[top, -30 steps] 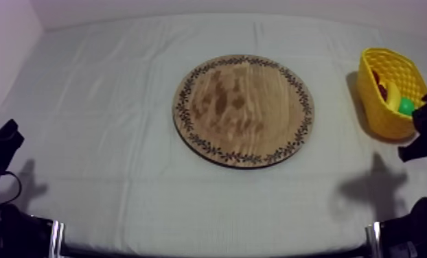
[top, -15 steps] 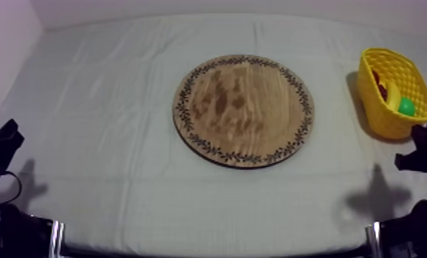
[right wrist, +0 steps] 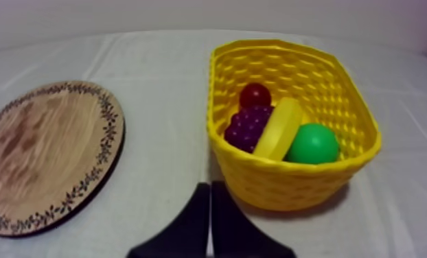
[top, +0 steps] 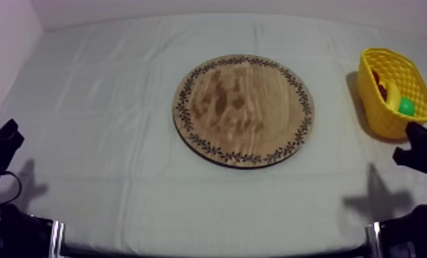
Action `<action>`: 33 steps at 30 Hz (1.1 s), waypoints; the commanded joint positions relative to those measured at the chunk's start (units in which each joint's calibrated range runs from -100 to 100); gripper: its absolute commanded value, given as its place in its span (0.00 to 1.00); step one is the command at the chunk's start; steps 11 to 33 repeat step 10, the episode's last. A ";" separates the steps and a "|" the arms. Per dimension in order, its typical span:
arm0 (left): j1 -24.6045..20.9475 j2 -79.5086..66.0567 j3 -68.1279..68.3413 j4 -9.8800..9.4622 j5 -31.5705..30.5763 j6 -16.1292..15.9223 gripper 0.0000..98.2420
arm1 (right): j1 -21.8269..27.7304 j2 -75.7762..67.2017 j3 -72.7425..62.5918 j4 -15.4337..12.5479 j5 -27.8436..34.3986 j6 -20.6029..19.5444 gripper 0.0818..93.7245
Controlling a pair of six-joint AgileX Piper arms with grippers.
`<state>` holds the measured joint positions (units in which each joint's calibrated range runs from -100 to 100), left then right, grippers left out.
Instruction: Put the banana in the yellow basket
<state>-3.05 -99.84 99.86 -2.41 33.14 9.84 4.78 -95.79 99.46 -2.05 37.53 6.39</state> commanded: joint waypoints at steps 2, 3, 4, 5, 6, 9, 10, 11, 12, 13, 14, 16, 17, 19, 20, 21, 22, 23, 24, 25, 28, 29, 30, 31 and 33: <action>-0.02 0.02 0.03 -0.01 0.00 0.00 0.00 | -0.56 0.01 0.04 0.22 0.18 7.10 0.00; -0.02 0.02 0.03 -0.01 0.00 0.00 0.00 | -0.66 0.02 0.05 0.24 0.17 6.96 0.00; -0.02 0.02 0.03 -0.01 0.00 0.00 0.00 | -0.70 0.02 0.07 0.27 0.16 6.78 0.00; -0.02 0.02 0.03 -0.01 0.00 0.00 0.00 | -0.73 0.03 0.07 0.28 0.15 6.60 0.00; -0.02 0.02 0.03 -0.01 0.00 0.00 0.00 | -0.75 0.03 0.08 0.29 0.15 6.44 0.00; -0.02 0.02 0.03 -0.01 0.00 0.01 0.00 | -0.78 0.03 0.09 0.31 0.14 6.14 0.00; -0.02 0.02 0.03 -0.01 0.00 0.01 0.00 | -0.79 0.03 0.09 0.31 0.14 6.11 0.00; -0.02 0.02 0.03 -0.01 0.00 0.01 0.00 | -0.79 0.03 0.09 0.31 0.14 6.11 0.00; -0.02 0.02 0.03 -0.01 0.00 0.01 0.00 | -0.79 0.03 0.09 0.31 0.14 6.11 0.00; -0.02 0.02 0.03 -0.01 0.00 0.01 0.00 | -0.79 0.03 0.09 0.31 0.14 6.11 0.00; -0.02 0.02 0.03 -0.01 0.00 0.01 0.00 | -0.79 0.03 0.09 0.31 0.14 6.11 0.00; -0.02 0.02 0.03 -0.01 0.00 0.01 0.00 | -0.79 0.03 0.09 0.31 0.14 6.11 0.00; -0.02 0.02 0.03 -0.01 0.00 0.01 0.00 | -0.79 0.03 0.09 0.31 0.14 6.11 0.00; -0.02 0.02 0.03 -0.01 0.00 0.01 0.00 | -0.79 0.03 0.09 0.31 0.14 6.11 0.00; -0.02 0.02 0.03 -0.01 0.00 0.01 0.00 | -0.79 0.03 0.09 0.31 0.14 6.11 0.00; -0.02 0.02 0.03 -0.01 0.00 0.01 0.00 | -0.79 0.03 0.09 0.31 0.14 6.11 0.00; -0.02 0.02 0.03 -0.01 0.00 0.01 0.00 | -0.79 0.03 0.09 0.31 0.14 6.11 0.00; -0.02 0.02 0.03 -0.01 0.00 0.01 0.00 | -0.79 0.03 0.09 0.31 0.14 6.11 0.00; -0.02 0.02 0.03 -0.01 0.00 0.01 0.00 | -0.79 0.03 0.09 0.31 0.14 6.11 0.00; -0.02 0.02 0.03 -0.01 0.00 0.01 0.00 | -0.79 0.03 0.09 0.31 0.14 6.11 0.00; -0.02 0.02 0.03 -0.01 0.00 0.01 0.00 | -0.79 0.03 0.09 0.31 0.14 6.11 0.00; -0.02 0.02 0.03 -0.01 0.00 0.01 0.00 | -0.79 0.03 0.09 0.31 0.14 6.11 0.00; -0.02 0.02 0.03 -0.01 0.00 0.01 0.00 | -0.79 0.03 0.09 0.31 0.14 6.11 0.00; -0.02 0.02 0.03 -0.01 0.00 0.01 0.00 | -0.79 0.03 0.09 0.31 0.14 6.11 0.00; -0.02 0.02 0.03 -0.01 0.00 0.01 0.00 | -0.79 0.03 0.09 0.31 0.14 6.11 0.00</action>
